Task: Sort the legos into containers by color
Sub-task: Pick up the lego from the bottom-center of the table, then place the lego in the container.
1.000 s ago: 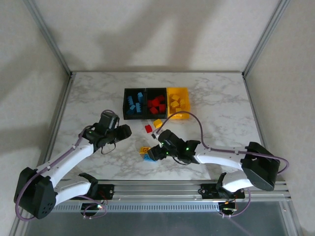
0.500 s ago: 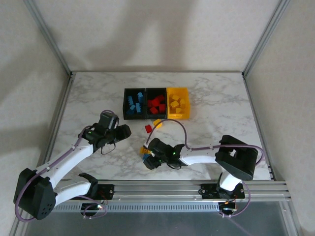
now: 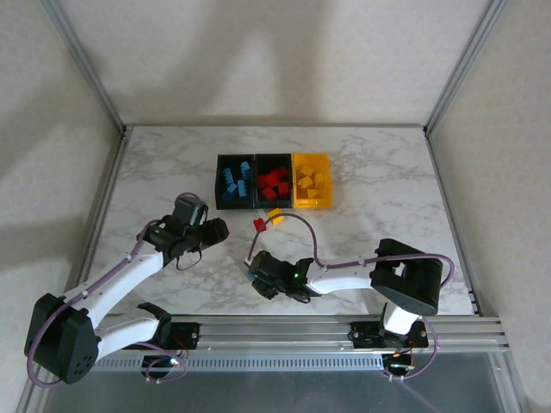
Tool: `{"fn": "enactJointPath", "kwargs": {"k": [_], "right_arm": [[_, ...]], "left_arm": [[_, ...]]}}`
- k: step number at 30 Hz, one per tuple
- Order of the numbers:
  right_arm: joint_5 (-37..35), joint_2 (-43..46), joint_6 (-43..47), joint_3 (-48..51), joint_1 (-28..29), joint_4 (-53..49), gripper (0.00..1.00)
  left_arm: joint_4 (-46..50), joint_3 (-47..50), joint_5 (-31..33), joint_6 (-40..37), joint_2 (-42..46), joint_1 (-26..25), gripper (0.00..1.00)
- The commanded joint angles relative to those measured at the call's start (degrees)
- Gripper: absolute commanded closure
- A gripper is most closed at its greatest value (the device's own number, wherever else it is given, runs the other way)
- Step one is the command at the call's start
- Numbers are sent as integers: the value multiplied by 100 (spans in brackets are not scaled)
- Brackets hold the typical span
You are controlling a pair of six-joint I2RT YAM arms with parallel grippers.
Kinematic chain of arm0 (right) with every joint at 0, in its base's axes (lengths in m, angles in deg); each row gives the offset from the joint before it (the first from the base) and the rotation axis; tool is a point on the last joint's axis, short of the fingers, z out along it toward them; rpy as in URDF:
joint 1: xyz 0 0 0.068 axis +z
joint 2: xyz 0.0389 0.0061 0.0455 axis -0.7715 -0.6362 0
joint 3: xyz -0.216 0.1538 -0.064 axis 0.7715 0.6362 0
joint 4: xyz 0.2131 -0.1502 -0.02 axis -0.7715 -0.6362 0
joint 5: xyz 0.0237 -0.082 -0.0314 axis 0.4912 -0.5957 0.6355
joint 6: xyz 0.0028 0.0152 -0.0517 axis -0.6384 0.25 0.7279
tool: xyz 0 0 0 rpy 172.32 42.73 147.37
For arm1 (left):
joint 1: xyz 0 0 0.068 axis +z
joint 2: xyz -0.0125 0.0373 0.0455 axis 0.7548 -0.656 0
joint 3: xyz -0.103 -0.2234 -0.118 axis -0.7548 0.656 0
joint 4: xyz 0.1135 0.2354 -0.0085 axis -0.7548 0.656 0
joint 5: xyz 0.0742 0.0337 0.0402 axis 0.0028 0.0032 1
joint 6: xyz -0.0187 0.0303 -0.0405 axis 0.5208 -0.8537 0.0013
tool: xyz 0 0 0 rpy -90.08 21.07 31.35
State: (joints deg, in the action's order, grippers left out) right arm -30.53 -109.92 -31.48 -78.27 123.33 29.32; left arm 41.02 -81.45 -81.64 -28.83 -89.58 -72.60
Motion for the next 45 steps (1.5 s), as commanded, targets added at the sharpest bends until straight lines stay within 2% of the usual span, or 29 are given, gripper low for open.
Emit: {"fn": "enactJointPath", "kwargs": {"k": [1,5,7,11,19,26,38,42,45], "right_arm": [[72,369,-90,-29,159,-597,73],[54,901,-101,-215,78,-922,73],[219,1141,-163,-375,-164,-995,72],[373,1087,-243,-989,-546,-1172,71],[762,-64,-587,-2731,-1381,-1576,71],[758,-1446,-729,-4482,-1968,-2200,72],[953,-3652,-986,-7174,-2506,-2930,69],[892,-4202,-1067,-8003,-2610,-3290,66],[933,-4380,-1087,-8276,-2656,-3321,61]], "left_arm": [[29,-50,38,42,42,70,40],[-2,-87,103,154,203,113,40],[-44,-92,108,253,320,174,39],[-67,-136,149,505,625,327,40],[-133,-166,-656,566,985,829,39],[-218,-135,-1272,447,1095,1321,40],[-96,-160,-1579,251,1086,1735,40],[-105,-98,-1627,258,1077,1779,40],[-140,-46,-1667,280,1090,1796,40]]}}
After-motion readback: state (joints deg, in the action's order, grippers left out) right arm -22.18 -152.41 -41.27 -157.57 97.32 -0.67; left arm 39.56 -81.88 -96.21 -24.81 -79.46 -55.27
